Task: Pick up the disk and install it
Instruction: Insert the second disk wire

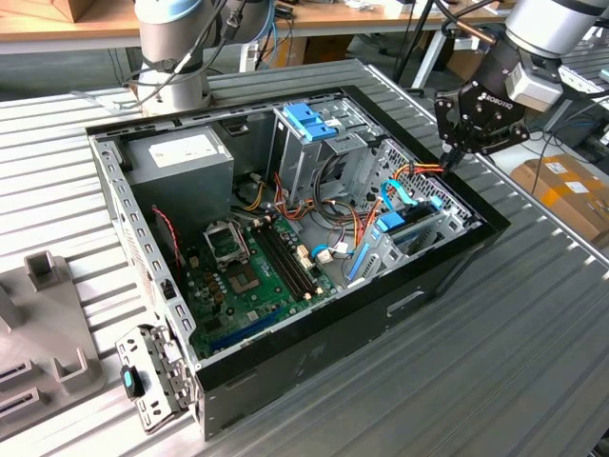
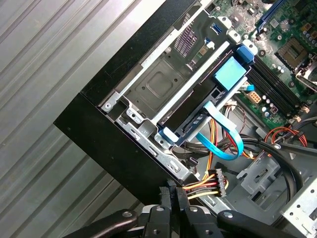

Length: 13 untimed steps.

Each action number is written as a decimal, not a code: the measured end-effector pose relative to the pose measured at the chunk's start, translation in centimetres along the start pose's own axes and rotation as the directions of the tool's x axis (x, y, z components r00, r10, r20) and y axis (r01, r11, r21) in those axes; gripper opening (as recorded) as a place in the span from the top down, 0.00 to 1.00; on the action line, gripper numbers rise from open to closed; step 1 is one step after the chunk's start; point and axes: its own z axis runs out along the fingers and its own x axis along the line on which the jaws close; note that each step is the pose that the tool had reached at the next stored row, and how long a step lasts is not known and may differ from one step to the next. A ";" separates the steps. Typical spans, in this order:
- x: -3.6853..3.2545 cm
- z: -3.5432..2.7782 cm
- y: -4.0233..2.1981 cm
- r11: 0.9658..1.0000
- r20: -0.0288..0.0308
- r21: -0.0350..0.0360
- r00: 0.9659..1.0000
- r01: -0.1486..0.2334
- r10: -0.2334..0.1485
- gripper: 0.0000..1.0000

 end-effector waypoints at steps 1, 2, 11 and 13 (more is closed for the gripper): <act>0.00 0.00 0.00 1.000 0.000 0.000 1.000 0.000 0.000 0.84; 0.00 0.00 0.00 1.000 0.000 0.000 1.000 0.000 0.000 0.84; -0.02 -0.65 0.00 1.000 0.000 0.001 1.000 0.000 0.000 0.84; -0.23 -0.67 0.22 1.000 -0.001 0.001 1.000 0.000 0.000 0.84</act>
